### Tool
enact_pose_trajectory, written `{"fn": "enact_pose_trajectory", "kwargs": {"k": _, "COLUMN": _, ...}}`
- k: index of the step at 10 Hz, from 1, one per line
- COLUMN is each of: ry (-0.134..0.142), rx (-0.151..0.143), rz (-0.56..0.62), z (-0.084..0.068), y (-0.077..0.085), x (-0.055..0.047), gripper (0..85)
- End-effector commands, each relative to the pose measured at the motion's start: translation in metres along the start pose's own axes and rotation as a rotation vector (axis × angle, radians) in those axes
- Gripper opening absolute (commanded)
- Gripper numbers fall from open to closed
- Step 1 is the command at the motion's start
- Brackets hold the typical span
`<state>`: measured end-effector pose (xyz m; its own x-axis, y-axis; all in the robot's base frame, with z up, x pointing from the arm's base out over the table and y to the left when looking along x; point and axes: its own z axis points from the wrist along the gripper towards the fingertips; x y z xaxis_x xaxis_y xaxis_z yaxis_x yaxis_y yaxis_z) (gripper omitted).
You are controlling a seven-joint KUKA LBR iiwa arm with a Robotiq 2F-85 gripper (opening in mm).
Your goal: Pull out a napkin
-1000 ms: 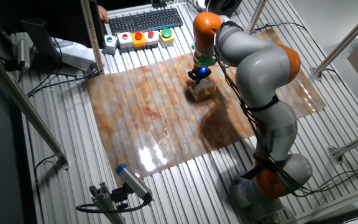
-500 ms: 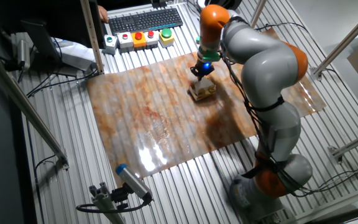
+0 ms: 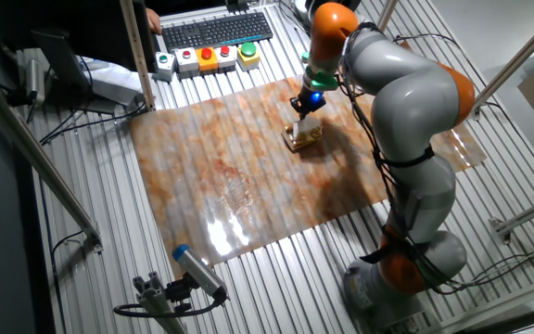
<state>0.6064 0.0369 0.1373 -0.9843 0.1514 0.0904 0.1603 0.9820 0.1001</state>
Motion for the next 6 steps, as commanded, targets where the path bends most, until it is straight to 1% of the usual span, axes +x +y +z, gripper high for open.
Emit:
{"fn": "enact_pose_trajectory", "kwargs": {"k": 1, "ry": -0.001, "rx": -0.007, "rz": -0.001, "z": -0.004, "y": -0.002, "x": 0.001, "gripper": 0.0}}
{"fn": "enact_pose_trajectory", "kwargs": {"k": 2, "ry": -0.008, "rx": -0.016, "rz": 0.001, "z": -0.008, "y": -0.006, "x": 0.001, "gripper": 0.0}}
{"fn": "enact_pose_trajectory", "kwargs": {"k": 3, "ry": -0.006, "rx": -0.030, "rz": -0.002, "z": -0.013, "y": -0.012, "x": 0.002, "gripper": 0.0}}
{"fn": "enact_pose_trajectory", "kwargs": {"k": 5, "ry": -0.001, "rx": -0.032, "rz": -0.012, "z": -0.016, "y": -0.019, "x": 0.000, "gripper": 0.0}}
{"fn": "enact_pose_trajectory", "kwargs": {"k": 6, "ry": 0.003, "rx": -0.039, "rz": -0.013, "z": -0.016, "y": -0.021, "x": 0.000, "gripper": 0.0}}
